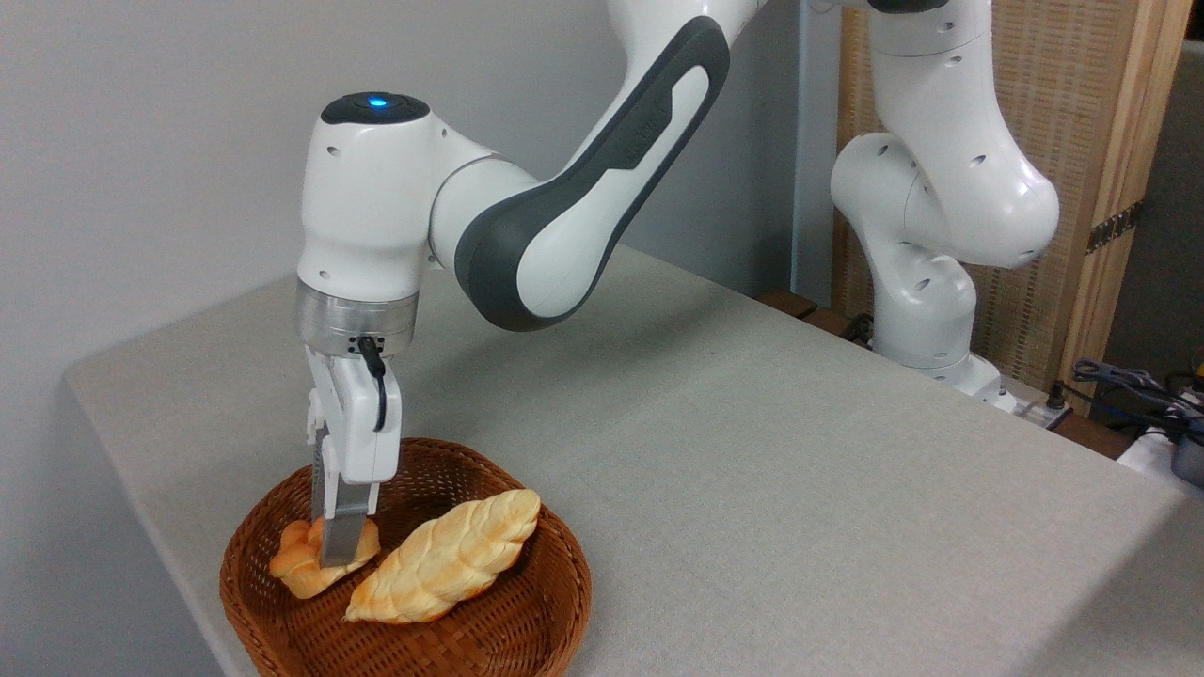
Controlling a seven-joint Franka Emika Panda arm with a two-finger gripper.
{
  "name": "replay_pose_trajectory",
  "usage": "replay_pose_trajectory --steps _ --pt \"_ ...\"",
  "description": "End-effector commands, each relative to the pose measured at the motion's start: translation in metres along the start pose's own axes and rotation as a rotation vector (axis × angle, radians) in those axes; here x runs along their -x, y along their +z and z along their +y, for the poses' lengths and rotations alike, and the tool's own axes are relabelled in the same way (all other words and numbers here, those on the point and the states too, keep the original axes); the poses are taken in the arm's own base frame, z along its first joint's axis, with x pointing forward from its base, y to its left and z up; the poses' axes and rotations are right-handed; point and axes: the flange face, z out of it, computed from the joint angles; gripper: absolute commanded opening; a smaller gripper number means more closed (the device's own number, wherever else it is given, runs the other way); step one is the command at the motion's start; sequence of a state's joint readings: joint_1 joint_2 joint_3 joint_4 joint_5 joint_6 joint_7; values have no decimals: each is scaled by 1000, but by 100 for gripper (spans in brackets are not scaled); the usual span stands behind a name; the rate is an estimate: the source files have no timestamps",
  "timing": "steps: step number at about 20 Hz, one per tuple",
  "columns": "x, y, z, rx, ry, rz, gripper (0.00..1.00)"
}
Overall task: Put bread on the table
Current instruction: 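Close the gripper fingers around the round orange bun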
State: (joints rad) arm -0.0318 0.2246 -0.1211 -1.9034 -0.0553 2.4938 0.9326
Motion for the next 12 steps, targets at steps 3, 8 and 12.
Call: replay_pose_trajectory --steps 3,8,12 --pt "1 -11 -3 -24 2 11 31" --pt "2 -35 -7 -35 -20 22 29" --pt "7 -60 -9 -32 -28 12 32"
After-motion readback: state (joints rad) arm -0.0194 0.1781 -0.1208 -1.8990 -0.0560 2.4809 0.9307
